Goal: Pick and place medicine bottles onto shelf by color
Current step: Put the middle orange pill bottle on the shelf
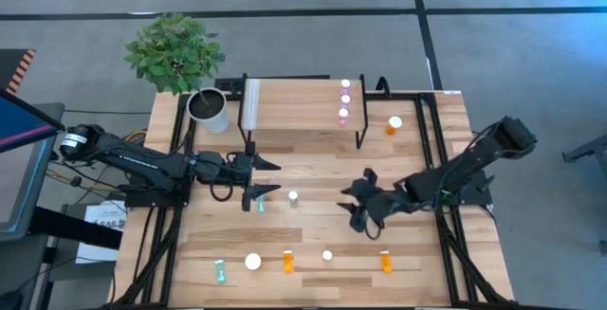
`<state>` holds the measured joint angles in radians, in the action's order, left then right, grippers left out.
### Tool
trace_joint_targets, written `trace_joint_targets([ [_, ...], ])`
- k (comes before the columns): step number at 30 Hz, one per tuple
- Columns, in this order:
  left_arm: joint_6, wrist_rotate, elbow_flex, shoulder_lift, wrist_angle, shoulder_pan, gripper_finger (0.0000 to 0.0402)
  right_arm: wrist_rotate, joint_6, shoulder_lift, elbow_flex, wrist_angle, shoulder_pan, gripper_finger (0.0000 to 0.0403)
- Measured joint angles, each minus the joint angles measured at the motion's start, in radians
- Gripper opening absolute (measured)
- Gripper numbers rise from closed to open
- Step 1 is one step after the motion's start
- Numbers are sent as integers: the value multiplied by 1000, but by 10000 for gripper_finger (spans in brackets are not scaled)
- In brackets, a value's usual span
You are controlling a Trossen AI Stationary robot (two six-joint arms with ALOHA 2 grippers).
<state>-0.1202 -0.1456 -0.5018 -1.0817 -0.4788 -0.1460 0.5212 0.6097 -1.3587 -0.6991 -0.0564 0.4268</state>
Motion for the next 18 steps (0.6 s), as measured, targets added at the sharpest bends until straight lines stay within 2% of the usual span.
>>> trace_joint_targets([
  [8,14,3,0,0,-41,12,245,3,220,46,0,-34,175,204],
  [15,-5,28,0,0,-102,16,245,-28,465,-30,-3,-72,266,204],
  [18,-14,50,0,0,-129,16,245,-70,584,-71,-33,-165,293,204],
])
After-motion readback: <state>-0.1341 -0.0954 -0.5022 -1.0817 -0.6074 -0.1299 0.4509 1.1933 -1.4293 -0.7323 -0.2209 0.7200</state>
